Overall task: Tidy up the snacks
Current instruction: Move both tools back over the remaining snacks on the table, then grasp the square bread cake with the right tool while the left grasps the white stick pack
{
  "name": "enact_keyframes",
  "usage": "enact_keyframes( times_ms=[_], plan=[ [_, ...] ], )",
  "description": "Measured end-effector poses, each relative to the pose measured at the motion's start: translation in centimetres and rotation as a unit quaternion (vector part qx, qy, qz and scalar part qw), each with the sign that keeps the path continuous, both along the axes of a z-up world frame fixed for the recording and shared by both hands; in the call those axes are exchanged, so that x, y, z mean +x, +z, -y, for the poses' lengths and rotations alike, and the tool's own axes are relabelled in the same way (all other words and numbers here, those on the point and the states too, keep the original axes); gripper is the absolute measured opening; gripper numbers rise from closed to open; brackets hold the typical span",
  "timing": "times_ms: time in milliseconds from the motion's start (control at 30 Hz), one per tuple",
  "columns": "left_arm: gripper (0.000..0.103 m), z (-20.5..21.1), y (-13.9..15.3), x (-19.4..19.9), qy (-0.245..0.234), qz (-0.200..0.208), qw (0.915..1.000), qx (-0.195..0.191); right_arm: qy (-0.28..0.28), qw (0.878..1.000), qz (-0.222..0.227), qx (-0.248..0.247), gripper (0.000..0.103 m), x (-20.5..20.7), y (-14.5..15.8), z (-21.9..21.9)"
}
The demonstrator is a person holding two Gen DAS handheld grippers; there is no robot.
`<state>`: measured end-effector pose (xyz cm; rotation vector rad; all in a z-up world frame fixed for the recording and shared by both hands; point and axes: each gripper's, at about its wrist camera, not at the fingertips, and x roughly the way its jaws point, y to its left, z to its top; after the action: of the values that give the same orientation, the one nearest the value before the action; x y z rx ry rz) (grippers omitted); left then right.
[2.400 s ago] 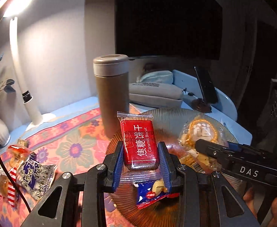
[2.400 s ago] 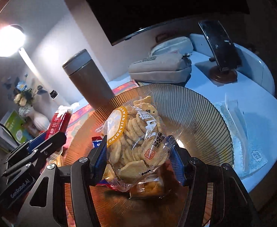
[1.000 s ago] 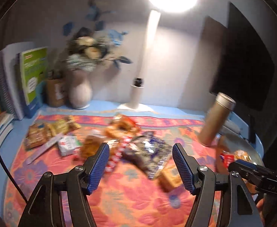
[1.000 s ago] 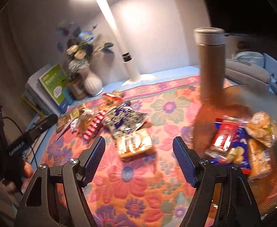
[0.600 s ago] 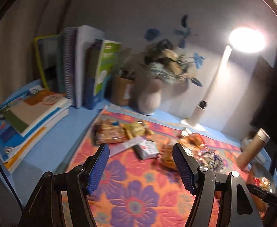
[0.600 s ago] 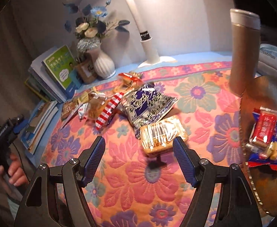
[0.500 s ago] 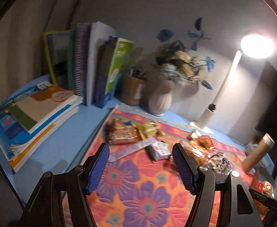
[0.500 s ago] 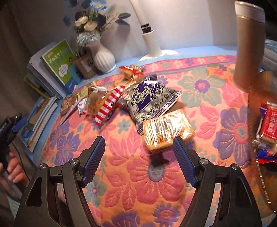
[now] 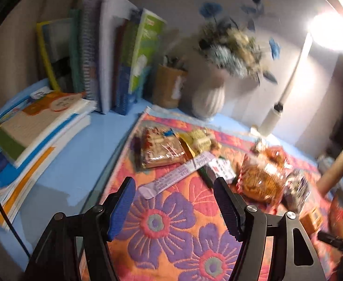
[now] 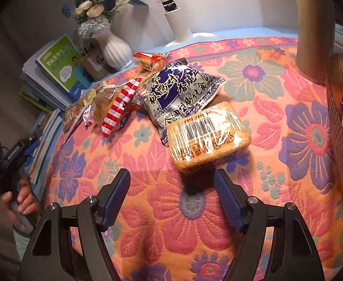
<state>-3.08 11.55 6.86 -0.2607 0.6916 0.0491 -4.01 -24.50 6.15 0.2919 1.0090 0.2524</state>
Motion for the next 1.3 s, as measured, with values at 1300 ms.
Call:
enact_keyframes(
  times_ms=[1300],
  plan=[
    [0.042, 4.7, -5.0, 8.5, -0.145, -0.097, 0.9845, 0.018, -0.103, 0.994, -0.001, -0.021, 0.08, 6.7, -2.4, 0.6]
  ],
)
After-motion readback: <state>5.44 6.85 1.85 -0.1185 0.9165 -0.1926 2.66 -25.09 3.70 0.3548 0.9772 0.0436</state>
